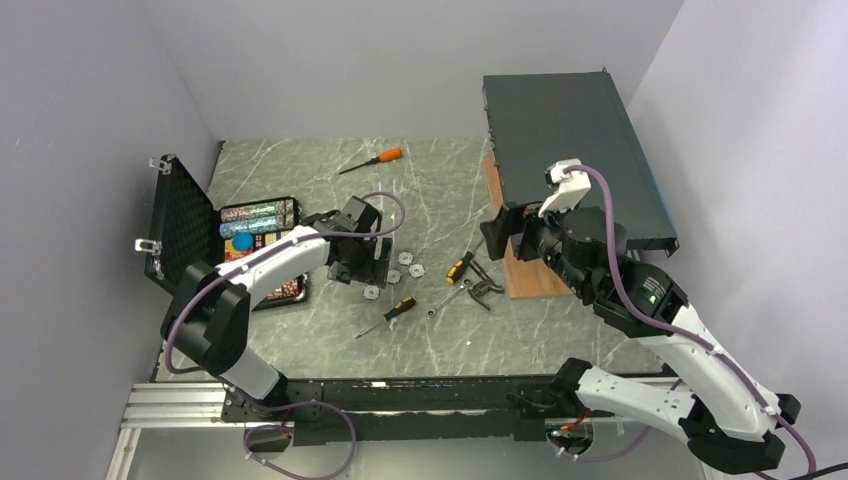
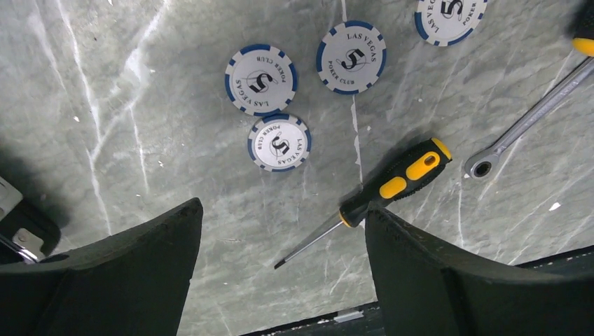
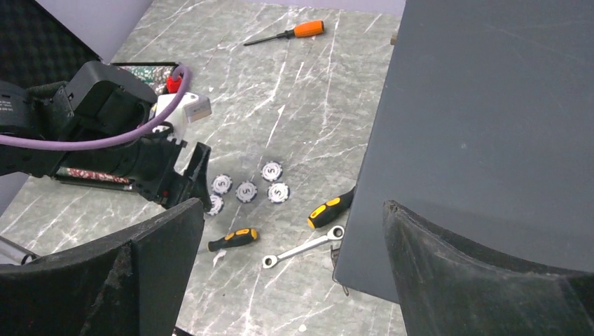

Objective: Pack up texas hold em set

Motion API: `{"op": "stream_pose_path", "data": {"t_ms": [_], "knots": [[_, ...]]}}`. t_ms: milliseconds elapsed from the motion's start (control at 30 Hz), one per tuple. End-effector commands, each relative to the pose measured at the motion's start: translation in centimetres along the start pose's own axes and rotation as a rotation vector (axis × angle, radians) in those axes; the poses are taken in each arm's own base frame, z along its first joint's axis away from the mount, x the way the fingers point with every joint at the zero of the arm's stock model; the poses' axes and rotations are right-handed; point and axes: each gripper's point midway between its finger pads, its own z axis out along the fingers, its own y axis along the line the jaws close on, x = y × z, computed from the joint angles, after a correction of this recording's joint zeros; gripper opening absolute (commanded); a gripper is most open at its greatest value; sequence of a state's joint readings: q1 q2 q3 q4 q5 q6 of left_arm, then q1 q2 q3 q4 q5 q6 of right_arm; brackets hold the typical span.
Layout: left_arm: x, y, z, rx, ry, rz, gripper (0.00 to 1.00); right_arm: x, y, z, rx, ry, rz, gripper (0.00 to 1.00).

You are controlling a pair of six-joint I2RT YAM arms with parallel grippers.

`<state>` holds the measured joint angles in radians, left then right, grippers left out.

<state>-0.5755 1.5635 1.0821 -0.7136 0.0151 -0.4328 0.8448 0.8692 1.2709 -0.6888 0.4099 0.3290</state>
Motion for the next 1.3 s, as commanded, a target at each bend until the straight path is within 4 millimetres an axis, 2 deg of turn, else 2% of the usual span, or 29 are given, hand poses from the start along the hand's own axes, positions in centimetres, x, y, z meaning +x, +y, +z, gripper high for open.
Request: {"op": "stream_pose_path", "data": {"t_ms": [0,333,633,800,1133,1267], "knots": [[-0.7,-0.7,0.1,0.023,-0.067,-0.091,0.84,0.3,-0.2,-0.3,-0.005,-0.011,0.022,1.0],[-0.3,0.0,2.8,-0.049,-0.031,-0.164,0.73,0.8,-1.4,-2.5,-0.013,-0.045,0.053,1.0],[0.4,0.3,4.9,-0.116,0.003,-0.166,0.64,0.7,-1.6,-2.8,-0.014,-0.054,0.045,1.0],[0.6,0.3,5.3,-0.144,0.012,-0.152,0.56,0.7,-1.7,-2.8,-0.008,-0.057,0.039,1.0],[1.1,-0.1,5.8,-0.16,0.033,-0.13,0.49,0.8,-1.5,-2.7,-0.017,-0.054,0.038,1.0],[1.1,-0.2,5.6,-0.156,0.032,-0.127,0.41,0.8,-1.6,-2.8,-0.017,-0.056,0.039,1.0]]}}
